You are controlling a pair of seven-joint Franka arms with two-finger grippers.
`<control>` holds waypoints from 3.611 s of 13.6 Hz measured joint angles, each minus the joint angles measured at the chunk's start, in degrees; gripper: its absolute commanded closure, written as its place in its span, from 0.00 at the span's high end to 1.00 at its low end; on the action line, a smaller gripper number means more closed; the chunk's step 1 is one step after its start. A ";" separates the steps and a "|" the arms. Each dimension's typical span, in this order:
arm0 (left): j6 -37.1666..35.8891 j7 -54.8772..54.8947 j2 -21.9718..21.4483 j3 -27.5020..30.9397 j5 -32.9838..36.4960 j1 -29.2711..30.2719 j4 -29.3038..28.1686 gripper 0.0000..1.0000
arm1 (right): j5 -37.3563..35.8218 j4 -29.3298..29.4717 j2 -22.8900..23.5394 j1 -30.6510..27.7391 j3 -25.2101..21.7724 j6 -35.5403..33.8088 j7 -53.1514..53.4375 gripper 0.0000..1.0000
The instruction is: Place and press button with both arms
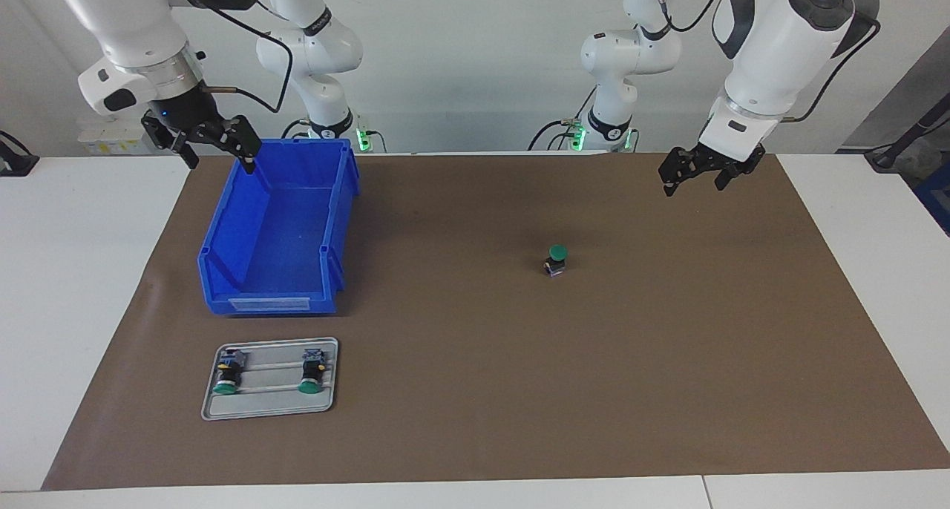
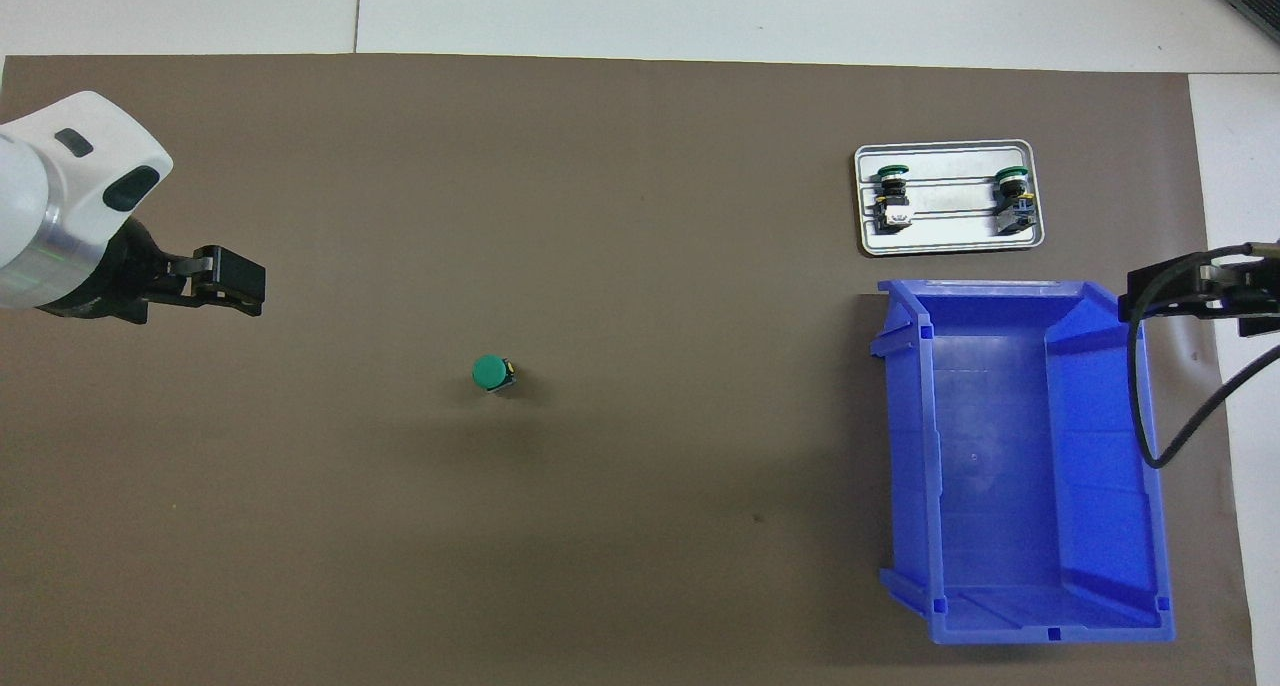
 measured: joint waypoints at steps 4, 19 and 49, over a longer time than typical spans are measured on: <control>3.78 1.94 0.00 -0.02 0.02 0.00 -0.64 1.00 | 1.41 0.07 -0.07 1.01 0.22 0.62 -0.06 1.00; 4.05 2.00 0.00 0.30 0.05 0.47 -0.79 1.00 | 2.00 -2.85 24.44 40.02 1.48 46.81 30.15 1.00; 4.05 2.00 0.00 0.30 0.05 0.47 -0.79 1.00 | -2.75 0.77 23.75 34.89 -5.35 42.21 20.81 0.00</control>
